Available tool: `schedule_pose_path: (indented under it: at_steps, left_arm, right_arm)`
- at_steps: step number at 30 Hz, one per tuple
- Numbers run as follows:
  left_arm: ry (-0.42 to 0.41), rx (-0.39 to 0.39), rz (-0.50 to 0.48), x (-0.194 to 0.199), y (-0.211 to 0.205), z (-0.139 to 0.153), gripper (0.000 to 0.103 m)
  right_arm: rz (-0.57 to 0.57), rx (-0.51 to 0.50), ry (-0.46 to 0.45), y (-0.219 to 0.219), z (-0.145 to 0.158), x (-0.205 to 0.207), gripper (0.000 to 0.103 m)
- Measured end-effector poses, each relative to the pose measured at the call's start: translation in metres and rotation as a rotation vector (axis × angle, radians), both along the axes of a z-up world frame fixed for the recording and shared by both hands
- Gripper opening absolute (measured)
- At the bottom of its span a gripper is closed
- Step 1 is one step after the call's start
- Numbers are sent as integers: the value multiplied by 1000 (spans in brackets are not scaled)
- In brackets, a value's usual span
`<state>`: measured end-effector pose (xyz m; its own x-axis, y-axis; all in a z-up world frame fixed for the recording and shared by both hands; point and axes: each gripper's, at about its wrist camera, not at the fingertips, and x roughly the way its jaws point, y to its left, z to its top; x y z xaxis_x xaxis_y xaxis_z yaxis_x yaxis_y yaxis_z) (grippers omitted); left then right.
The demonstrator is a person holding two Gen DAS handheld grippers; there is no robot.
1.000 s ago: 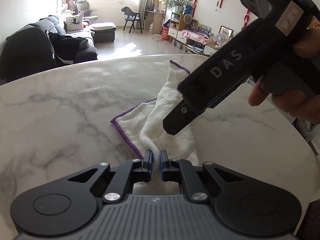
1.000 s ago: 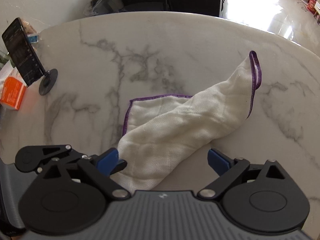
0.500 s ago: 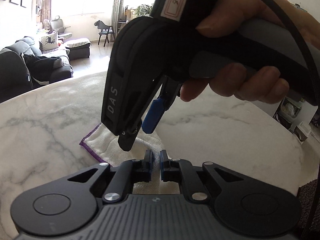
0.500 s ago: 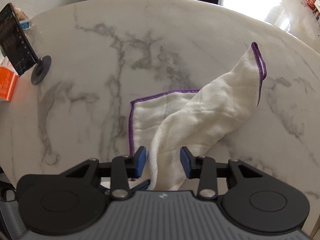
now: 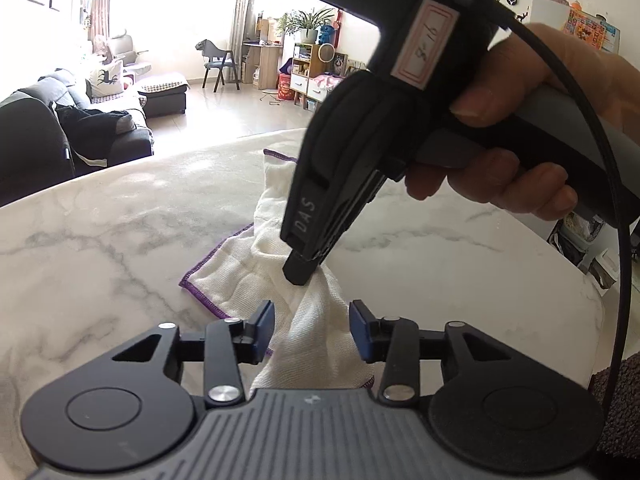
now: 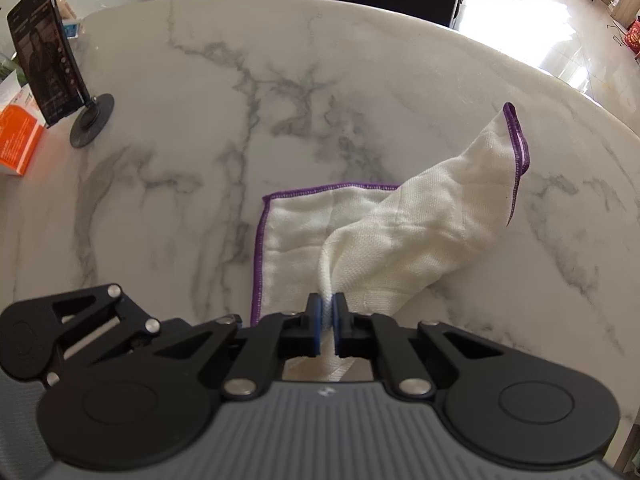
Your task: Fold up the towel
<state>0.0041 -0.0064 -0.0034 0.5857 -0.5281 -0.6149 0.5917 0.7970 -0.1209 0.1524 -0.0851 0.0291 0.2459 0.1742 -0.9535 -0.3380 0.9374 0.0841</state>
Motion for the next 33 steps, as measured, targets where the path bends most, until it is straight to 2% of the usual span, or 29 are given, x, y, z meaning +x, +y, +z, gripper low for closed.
schedule_pose_path:
  at_steps: [7, 9, 15, 26, 33]
  left_arm:
    - [5, -8, 64, 13, 13, 7, 47]
    - [9, -5, 79, 16, 14, 7, 54]
    - [38, 22, 116, 30, 11, 0, 62]
    - [96, 56, 161, 33, 12, -8, 63]
    - [109, 22, 172, 44, 5, -9, 63]
  right_arm:
    - [-35, 24, -12, -21, 8, -3, 6]
    - [-48, 30, -16, -28, 9, -4, 6]
    - [-88, 47, -26, -48, 11, -7, 6]
    - [-190, 125, -52, -88, 14, -11, 6]
    - [-239, 172, -73, -106, 17, -12, 6]
